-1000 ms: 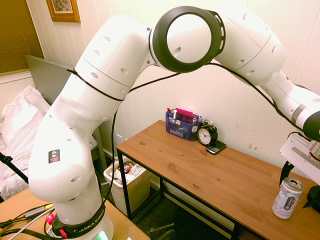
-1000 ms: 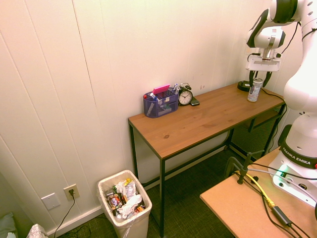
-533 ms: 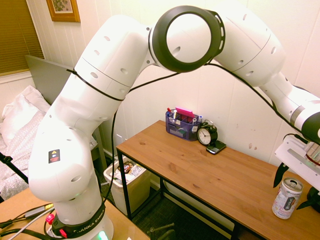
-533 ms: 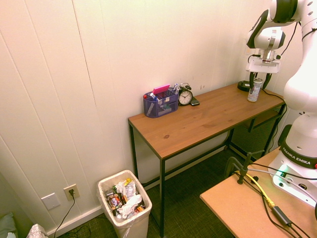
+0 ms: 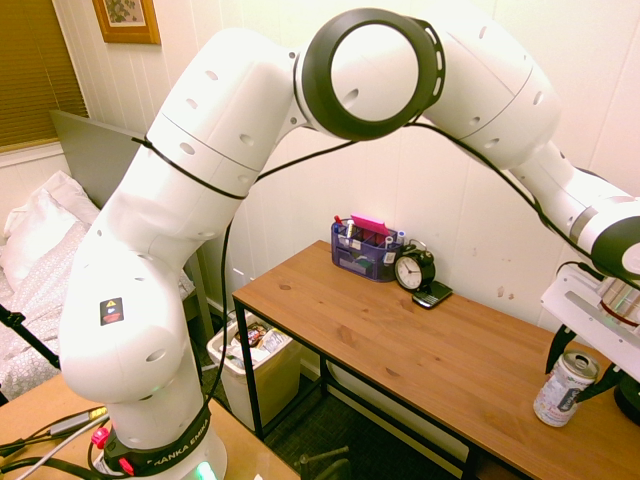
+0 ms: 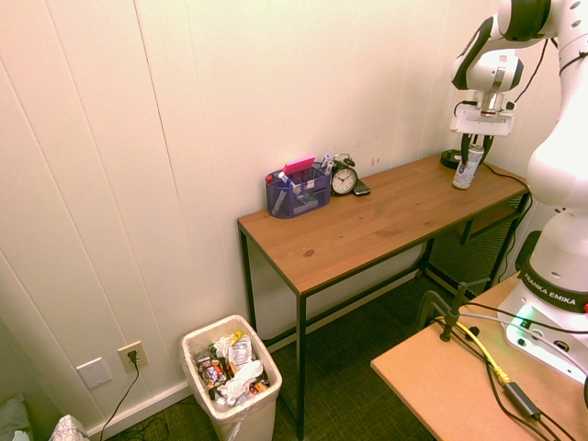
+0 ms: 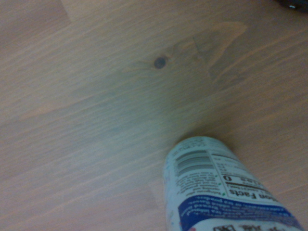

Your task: Throw the can in the trash bin

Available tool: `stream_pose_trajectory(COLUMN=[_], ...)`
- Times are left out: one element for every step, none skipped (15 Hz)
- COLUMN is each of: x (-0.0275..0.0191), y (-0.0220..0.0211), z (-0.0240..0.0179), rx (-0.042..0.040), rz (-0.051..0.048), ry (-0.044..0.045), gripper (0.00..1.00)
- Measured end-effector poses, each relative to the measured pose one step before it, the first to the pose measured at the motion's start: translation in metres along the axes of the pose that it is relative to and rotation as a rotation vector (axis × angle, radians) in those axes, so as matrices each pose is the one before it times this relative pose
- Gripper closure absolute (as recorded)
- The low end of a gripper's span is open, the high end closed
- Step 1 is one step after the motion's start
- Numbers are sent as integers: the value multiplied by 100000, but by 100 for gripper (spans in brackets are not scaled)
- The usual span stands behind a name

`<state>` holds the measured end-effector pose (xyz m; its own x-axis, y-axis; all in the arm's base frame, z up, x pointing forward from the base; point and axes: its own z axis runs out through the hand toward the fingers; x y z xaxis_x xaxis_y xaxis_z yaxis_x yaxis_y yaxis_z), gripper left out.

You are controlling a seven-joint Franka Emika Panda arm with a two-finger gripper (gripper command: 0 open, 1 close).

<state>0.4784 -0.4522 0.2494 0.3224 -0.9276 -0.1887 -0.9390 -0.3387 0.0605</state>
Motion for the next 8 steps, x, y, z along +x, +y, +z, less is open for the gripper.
stream_pose_trajectory(x=[-19, -1, -14, -64, -266, -703, -1143, -1601], y=[-14, 18, 44, 80, 77, 48, -154, -594], z=[4, -90, -396, -858, -1315, -1664, -1981, -2194], rx=[99, 152, 423, 881, 1424, 1779, 2114, 2255], rz=[64, 68, 45, 39, -261, -775, -1422, -2549], ry=[-49, 111, 499, 995, 1297, 1275, 1399, 1588], gripper=[100, 100, 100, 100, 100, 100, 100, 100])
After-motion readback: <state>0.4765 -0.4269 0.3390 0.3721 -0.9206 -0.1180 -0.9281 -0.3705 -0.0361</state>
